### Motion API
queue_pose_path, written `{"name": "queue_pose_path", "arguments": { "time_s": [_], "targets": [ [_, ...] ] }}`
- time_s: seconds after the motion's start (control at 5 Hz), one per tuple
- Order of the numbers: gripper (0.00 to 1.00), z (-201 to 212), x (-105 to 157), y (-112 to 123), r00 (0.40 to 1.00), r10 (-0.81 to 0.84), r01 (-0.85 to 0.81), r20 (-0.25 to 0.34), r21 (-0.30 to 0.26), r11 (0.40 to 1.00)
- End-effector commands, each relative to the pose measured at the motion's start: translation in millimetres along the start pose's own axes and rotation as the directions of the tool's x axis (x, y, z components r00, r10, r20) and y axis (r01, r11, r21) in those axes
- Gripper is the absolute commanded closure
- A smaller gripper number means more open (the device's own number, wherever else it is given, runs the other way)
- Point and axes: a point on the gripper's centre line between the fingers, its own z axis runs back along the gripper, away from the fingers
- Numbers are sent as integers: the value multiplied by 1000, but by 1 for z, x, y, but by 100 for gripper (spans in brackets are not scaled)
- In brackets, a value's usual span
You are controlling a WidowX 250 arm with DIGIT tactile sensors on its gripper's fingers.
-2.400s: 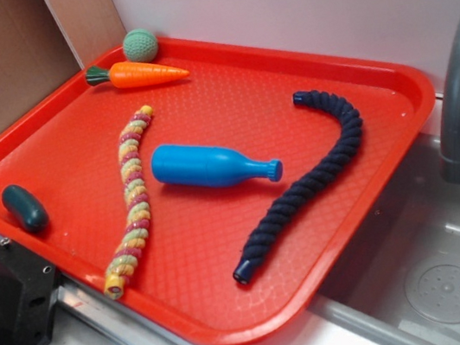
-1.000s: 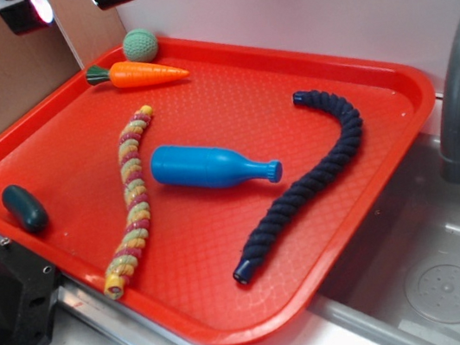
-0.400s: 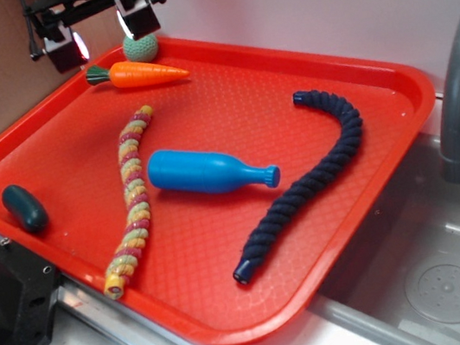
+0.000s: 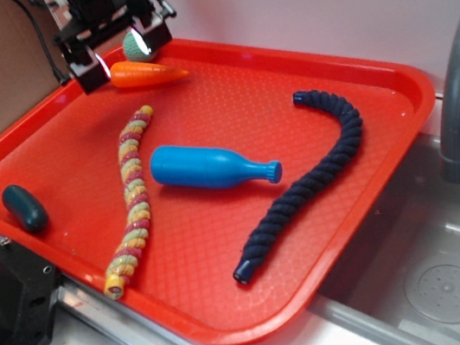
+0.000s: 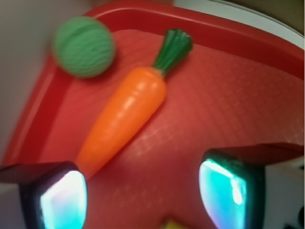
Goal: Grab the carrot.
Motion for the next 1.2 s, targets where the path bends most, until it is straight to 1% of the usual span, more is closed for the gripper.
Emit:
{"name": "queue_pose_path", "arguments": {
  "time_s": [0.0, 0.2, 0.4, 0.6, 0.8, 1.0],
  "targets": [
    [0, -18, 35, -14, 997, 60, -59, 57, -18, 998],
    [0, -26, 40, -24, 997, 49, -50, 66, 6, 999],
    [3, -29, 43, -21, 998, 66, -66, 17, 17, 998],
    [100, -15, 40, -13, 997, -23, 22, -77, -13, 1000],
    [100, 32, 29, -4, 959, -264, 256, -102, -87, 963],
    [100, 79, 6, 1, 869, -492, 483, -47, -129, 866]
  ]
}}
